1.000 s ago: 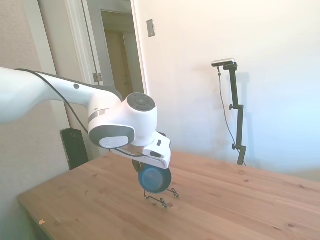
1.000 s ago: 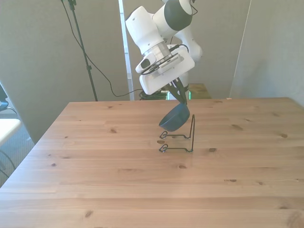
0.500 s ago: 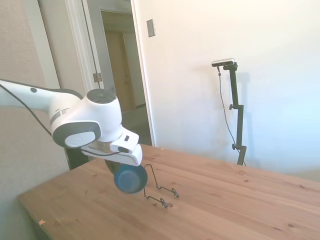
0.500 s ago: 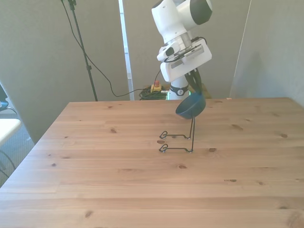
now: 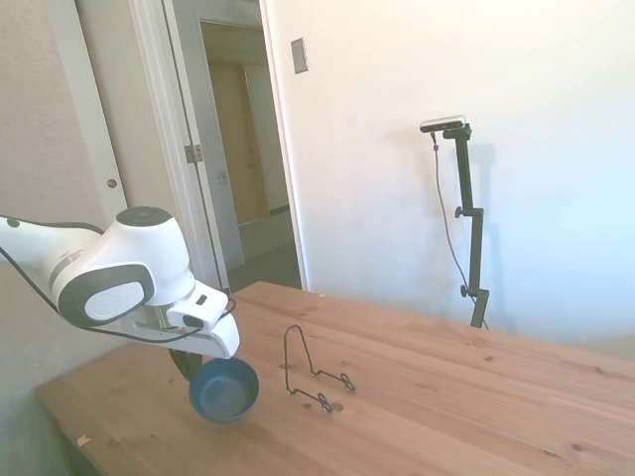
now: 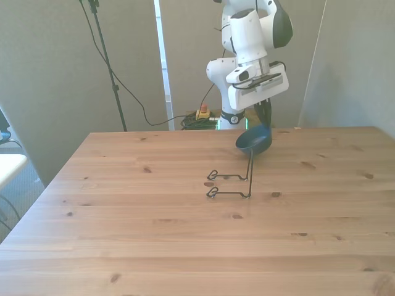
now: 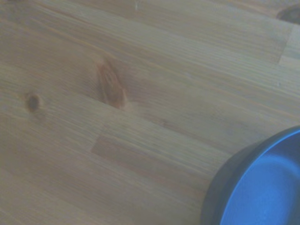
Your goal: Unload the bowl
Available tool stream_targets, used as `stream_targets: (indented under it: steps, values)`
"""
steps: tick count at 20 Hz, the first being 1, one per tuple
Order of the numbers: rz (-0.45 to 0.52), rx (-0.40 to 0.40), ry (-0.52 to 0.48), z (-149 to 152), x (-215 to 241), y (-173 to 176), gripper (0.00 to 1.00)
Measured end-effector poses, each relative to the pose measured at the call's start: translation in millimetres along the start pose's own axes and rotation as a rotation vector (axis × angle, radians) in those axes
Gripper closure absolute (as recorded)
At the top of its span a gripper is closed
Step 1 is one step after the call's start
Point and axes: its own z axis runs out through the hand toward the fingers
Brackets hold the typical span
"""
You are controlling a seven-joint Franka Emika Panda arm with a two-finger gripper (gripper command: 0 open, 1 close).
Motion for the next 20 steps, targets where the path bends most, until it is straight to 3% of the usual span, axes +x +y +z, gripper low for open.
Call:
stream_targets:
  steps: [10, 11, 20]
  values:
    - [0.084, -0.186, -0.030, 37.7, 5.1, -7.0, 1.00]
    - [0.097, -0.201, -0.025, 38.5, 8.8, -6.3, 0.00]
    - [0.146, -0.265, -0.013, 46.2, 27.3, -2.6, 0.00]
